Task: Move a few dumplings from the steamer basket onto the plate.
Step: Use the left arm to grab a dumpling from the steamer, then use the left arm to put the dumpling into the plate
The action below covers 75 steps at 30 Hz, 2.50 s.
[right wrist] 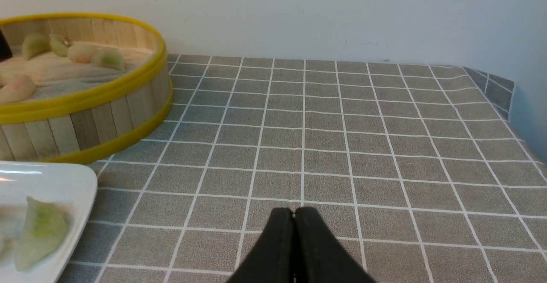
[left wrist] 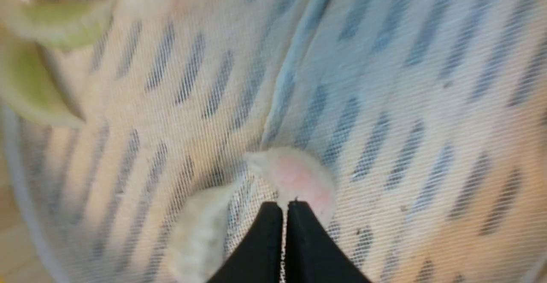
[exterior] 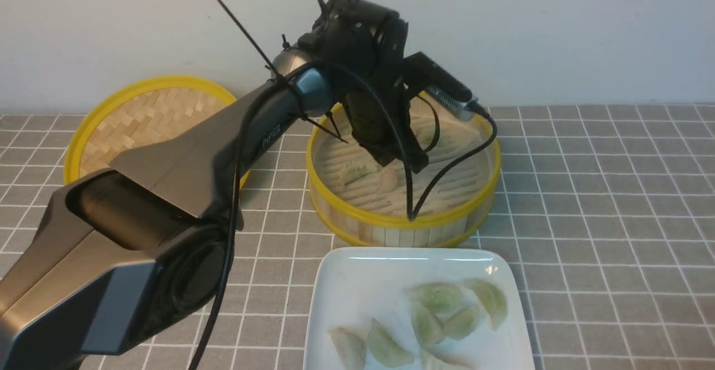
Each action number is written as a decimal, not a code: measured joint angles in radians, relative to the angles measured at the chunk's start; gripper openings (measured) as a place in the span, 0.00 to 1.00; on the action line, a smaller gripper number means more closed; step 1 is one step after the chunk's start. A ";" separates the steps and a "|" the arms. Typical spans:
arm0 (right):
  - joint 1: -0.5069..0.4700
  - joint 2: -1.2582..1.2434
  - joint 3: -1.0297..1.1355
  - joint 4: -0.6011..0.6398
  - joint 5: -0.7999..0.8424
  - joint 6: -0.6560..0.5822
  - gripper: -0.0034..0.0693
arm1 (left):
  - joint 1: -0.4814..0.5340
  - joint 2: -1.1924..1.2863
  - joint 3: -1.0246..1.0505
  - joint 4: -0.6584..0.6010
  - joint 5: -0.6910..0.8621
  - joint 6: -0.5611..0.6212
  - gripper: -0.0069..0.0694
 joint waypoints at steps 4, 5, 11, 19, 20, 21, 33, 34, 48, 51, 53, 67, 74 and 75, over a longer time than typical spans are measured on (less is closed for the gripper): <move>0.000 0.000 0.000 0.000 0.000 0.000 0.03 | 0.002 0.000 -0.039 0.035 0.010 -0.009 0.09; 0.000 0.000 0.000 0.000 0.000 0.000 0.03 | 0.003 0.000 -0.043 0.061 0.011 -0.014 0.11; 0.000 0.000 0.000 0.000 0.000 0.000 0.03 | 0.004 0.005 -0.045 0.132 0.015 -0.063 0.30; 0.000 0.000 0.000 0.000 0.000 0.000 0.03 | 0.009 0.022 -0.046 0.134 0.015 -0.122 0.60; 0.000 0.000 0.000 0.000 0.000 0.000 0.03 | 0.012 0.033 -0.046 0.134 0.015 -0.137 0.62; 0.000 0.000 0.000 0.000 0.000 0.000 0.03 | 0.013 0.035 -0.046 0.134 0.015 -0.140 0.62; 0.000 0.000 0.000 -0.001 0.000 0.000 0.03 | 0.045 0.118 -0.046 0.084 0.015 -0.178 0.49; 0.000 0.000 0.000 -0.001 0.000 0.000 0.03 | 0.045 0.118 -0.046 0.073 0.015 -0.171 0.45; 0.000 0.000 0.000 -0.001 0.000 0.000 0.03 | 0.045 -0.135 -0.038 -0.062 0.017 -0.151 0.34; 0.000 0.000 0.000 -0.001 0.000 0.000 0.03 | 0.045 -0.241 0.027 -0.137 0.017 -0.150 0.34; 0.000 0.000 0.000 -0.001 0.000 0.000 0.03 | 0.045 -0.318 0.121 -0.190 0.017 -0.149 0.34; 0.000 0.000 0.000 -0.001 0.000 0.000 0.03 | 0.045 -0.411 0.692 -0.387 0.013 -0.005 0.34; 0.000 0.000 0.000 -0.001 0.000 0.000 0.03 | 0.045 -0.367 0.692 -0.398 0.006 0.004 0.39; 0.000 0.000 0.000 -0.001 0.000 0.000 0.03 | 0.044 -0.365 0.692 -0.397 0.006 0.004 0.43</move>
